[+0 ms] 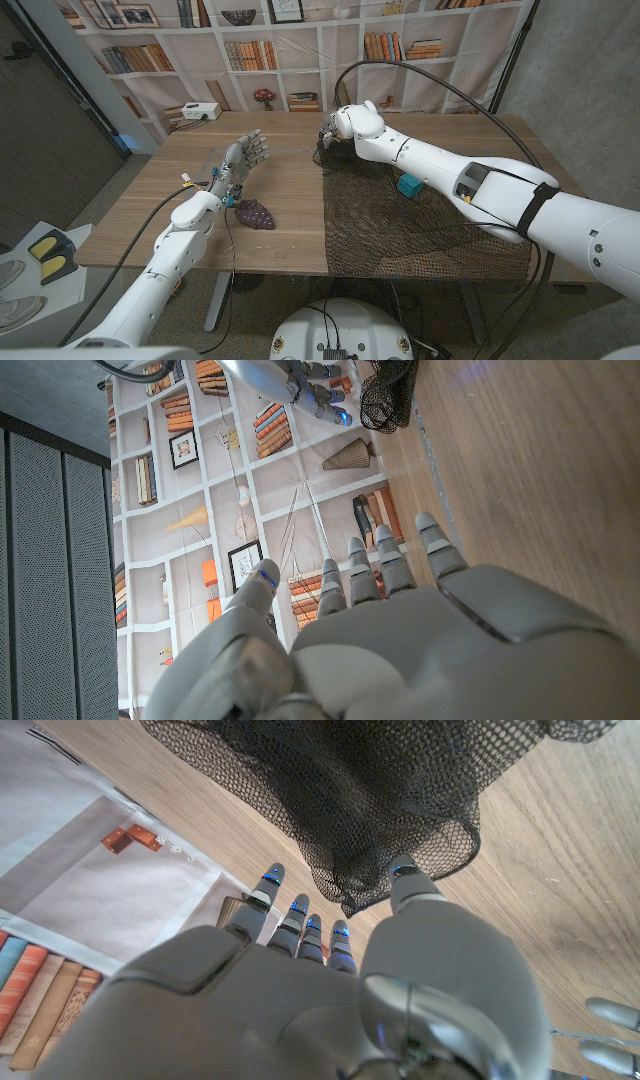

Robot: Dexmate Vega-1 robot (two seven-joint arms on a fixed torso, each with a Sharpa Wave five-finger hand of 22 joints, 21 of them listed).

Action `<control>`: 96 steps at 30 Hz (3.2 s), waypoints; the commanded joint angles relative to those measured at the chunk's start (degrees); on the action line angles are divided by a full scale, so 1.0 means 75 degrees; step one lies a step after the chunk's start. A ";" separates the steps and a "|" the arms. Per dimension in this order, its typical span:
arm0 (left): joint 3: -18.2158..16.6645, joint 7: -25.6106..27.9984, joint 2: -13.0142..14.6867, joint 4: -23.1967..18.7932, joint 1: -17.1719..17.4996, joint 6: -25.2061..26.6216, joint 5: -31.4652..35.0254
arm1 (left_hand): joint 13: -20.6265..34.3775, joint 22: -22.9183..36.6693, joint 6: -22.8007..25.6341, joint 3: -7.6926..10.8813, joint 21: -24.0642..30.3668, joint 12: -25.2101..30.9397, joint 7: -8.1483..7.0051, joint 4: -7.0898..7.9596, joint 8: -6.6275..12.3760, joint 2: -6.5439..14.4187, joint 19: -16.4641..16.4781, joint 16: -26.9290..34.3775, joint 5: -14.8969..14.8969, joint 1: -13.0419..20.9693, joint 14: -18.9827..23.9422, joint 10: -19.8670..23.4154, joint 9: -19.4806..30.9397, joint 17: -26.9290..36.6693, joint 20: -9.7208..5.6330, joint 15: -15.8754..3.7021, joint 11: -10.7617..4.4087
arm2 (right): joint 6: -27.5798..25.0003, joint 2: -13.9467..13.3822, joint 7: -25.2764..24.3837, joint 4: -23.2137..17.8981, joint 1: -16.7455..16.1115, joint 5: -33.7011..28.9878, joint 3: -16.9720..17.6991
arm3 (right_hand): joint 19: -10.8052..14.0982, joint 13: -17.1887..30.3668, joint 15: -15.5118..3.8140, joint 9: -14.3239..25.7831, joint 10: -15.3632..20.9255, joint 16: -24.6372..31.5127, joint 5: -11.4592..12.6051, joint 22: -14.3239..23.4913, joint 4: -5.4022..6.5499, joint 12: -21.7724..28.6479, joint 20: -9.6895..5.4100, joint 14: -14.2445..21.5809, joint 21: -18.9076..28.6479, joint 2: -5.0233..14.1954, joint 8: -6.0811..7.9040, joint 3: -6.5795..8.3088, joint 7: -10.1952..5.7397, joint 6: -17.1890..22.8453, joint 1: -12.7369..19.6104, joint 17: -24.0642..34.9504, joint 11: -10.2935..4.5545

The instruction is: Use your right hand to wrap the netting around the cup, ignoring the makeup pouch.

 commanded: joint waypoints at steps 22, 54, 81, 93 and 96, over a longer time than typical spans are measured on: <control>0.0082 -0.0021 -0.0053 0.0231 -0.0246 0.0058 0.0045 | 0.0014 0.0036 0.0011 0.0019 -0.0029 0.0015 0.0000 0.0000 0.0009 0.0012 0.0063 0.0001 -0.0012 -0.0053 0.0067 0.0070 0.0025 0.0027 0.0020 0.0030 0.0011 | 0.1306 0.2144 -0.0635 0.5076 0.1204 0.0990 -0.0921 | 0.1351 0.0064 -0.0669 -0.0015 0.1439 0.0685 0.0261 0.0015 -0.0128 0.0461 -0.0272 0.2124 0.0409 -0.0331 0.0334 -0.0166 -0.0398 0.0651 -0.0026 -0.0118 -0.0386; 0.0181 -0.0114 -0.0088 0.0431 -0.0495 0.0217 0.0065 | 0.0015 0.0036 0.0003 0.0026 -0.0034 0.0003 0.0004 -0.0001 0.0007 0.0008 0.0063 -0.0003 -0.0014 -0.0083 0.0071 0.0075 0.0025 0.0029 0.0021 0.0044 0.0008 | 0.0309 -0.1244 -0.3603 -0.1014 -0.1381 0.0444 0.0716 | 0.3364 0.3111 -0.1394 0.2864 0.6781 0.5675 0.0343 0.0816 -0.0004 0.5224 -0.0942 0.6989 0.2573 0.0145 0.4489 -0.1241 -0.0041 0.5764 0.3290 0.3846 -0.0709; 0.0381 -0.0125 -0.0126 0.0396 -0.0726 0.0388 0.0205 | 0.0016 0.0037 0.0000 0.0037 -0.0038 -0.0004 -0.0003 0.0001 0.0010 0.0011 0.0066 0.0000 -0.0015 -0.0108 0.0087 0.0084 0.0025 0.0029 0.0021 0.0046 0.0046 | -0.1492 -0.2581 -0.4660 -0.4349 -0.3578 0.0513 0.2792 | 0.2994 0.3223 -0.1412 0.2678 0.6773 0.5354 0.0308 0.0905 0.0093 0.5262 -0.1044 0.7086 0.2939 0.0103 0.4560 -0.1294 -0.0117 0.5776 0.3363 0.4186 -0.0810; 0.0489 -0.0141 -0.0157 0.0348 -0.0827 0.0505 0.0227 | 0.0016 0.0037 0.0001 0.0041 -0.0037 -0.0007 0.0001 -0.0001 0.0011 0.0010 0.0073 -0.0002 -0.0015 -0.0116 0.0087 0.0085 0.0025 0.0029 0.0021 0.0048 0.0017 | -0.2666 -0.3202 -0.4875 -0.5639 -0.4775 0.0831 0.3524 | 0.2884 0.3200 -0.1411 0.2662 0.6760 0.5224 0.0306 0.0915 0.0129 0.5224 -0.1038 0.7111 0.3077 0.0108 0.4601 -0.1322 -0.0133 0.5753 0.3369 0.4241 -0.0810; 0.0529 -0.0156 -0.0173 0.0354 -0.0872 0.0528 0.0243 | 0.0016 0.0037 0.0003 0.0044 -0.0036 -0.0005 -0.0002 -0.0002 0.0012 0.0011 0.0076 -0.0003 -0.0015 -0.0117 0.0086 0.0094 0.0025 0.0028 0.0021 0.0049 0.0018 | -0.2864 -0.3361 -0.4960 -0.5906 -0.5033 0.0947 0.3678 | 0.2868 0.3200 -0.1403 0.2650 0.6757 0.5196 0.0306 0.0916 0.0133 0.5218 -0.1037 0.7112 0.3108 0.0109 0.4602 -0.1327 -0.0130 0.5742 0.3375 0.4252 -0.0811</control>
